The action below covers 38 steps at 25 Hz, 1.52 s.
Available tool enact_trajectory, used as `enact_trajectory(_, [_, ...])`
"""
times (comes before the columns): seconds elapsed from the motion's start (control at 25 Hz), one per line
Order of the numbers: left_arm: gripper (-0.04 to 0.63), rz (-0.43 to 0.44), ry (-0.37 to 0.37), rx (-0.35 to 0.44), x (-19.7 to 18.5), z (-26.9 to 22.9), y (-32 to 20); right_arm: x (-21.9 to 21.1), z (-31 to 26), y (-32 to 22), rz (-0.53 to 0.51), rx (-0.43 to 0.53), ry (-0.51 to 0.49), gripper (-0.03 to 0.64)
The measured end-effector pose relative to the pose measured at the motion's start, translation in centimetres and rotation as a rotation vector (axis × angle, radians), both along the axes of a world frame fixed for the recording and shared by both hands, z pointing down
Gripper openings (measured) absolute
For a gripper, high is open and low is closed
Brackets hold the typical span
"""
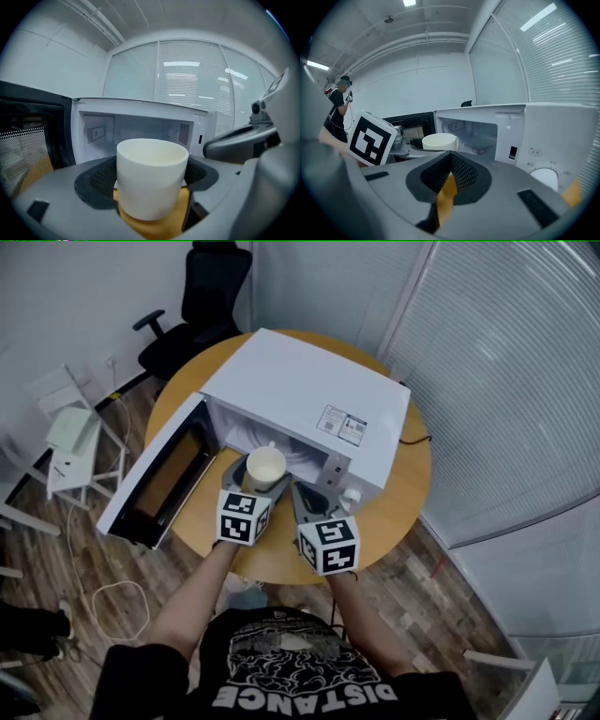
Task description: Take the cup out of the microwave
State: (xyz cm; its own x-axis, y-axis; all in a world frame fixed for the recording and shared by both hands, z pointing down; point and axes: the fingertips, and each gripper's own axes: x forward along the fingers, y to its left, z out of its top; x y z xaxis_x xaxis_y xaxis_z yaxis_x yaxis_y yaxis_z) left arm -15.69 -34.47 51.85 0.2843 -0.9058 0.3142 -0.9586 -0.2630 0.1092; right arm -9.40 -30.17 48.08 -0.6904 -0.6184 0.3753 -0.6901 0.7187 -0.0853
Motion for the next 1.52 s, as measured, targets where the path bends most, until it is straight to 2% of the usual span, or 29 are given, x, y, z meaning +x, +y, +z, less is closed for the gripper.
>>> enact_trajectory(0.96, [0.433,-0.178,0.023,0.025,1.5,-2.5,9.5,2.7,-0.7,6.5,-0.169,0.013,-0.039,0.015])
enact_trajectory(1.52, [0.433,-0.207,0.042,0.022,3.1,-2.3,10.7,4.0,-0.7,7.6,-0.196,0.020,-0.042,0.015])
